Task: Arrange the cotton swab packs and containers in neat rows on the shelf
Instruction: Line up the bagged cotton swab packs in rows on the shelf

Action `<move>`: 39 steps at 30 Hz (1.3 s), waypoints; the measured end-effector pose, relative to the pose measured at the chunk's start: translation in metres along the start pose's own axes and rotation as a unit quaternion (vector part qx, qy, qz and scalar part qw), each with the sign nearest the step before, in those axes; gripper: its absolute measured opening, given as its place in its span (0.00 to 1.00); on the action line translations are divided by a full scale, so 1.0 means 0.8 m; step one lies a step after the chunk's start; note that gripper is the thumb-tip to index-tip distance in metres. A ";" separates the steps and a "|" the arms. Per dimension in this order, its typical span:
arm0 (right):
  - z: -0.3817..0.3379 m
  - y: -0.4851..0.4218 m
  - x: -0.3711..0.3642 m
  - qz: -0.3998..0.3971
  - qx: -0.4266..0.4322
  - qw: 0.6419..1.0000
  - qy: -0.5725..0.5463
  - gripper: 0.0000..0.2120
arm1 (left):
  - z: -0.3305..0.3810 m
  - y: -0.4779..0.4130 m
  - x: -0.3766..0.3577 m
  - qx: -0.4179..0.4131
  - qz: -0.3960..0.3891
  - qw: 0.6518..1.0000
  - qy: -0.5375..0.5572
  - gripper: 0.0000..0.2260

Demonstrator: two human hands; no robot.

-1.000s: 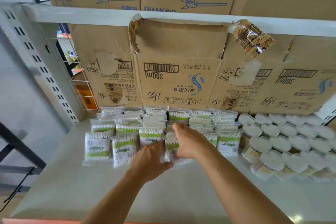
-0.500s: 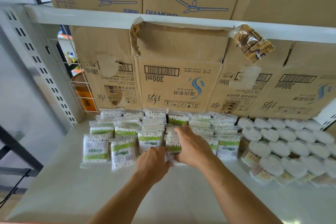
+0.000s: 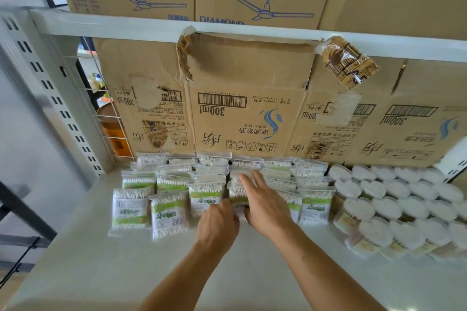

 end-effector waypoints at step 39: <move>0.095 0.112 -0.006 0.160 -0.133 0.971 -0.120 0.23 | 0.064 0.000 0.018 -0.214 0.098 0.963 -0.132 0.32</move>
Point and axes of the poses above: each hand's wrist, its own y-axis away from the middle knuckle, its own x-axis out of the back of the hand, z = x × y, the point moved 7 cm from there along -y, towards the middle knuckle, and after that the axes turned 12 degrees about z, right-handed, at the moved point
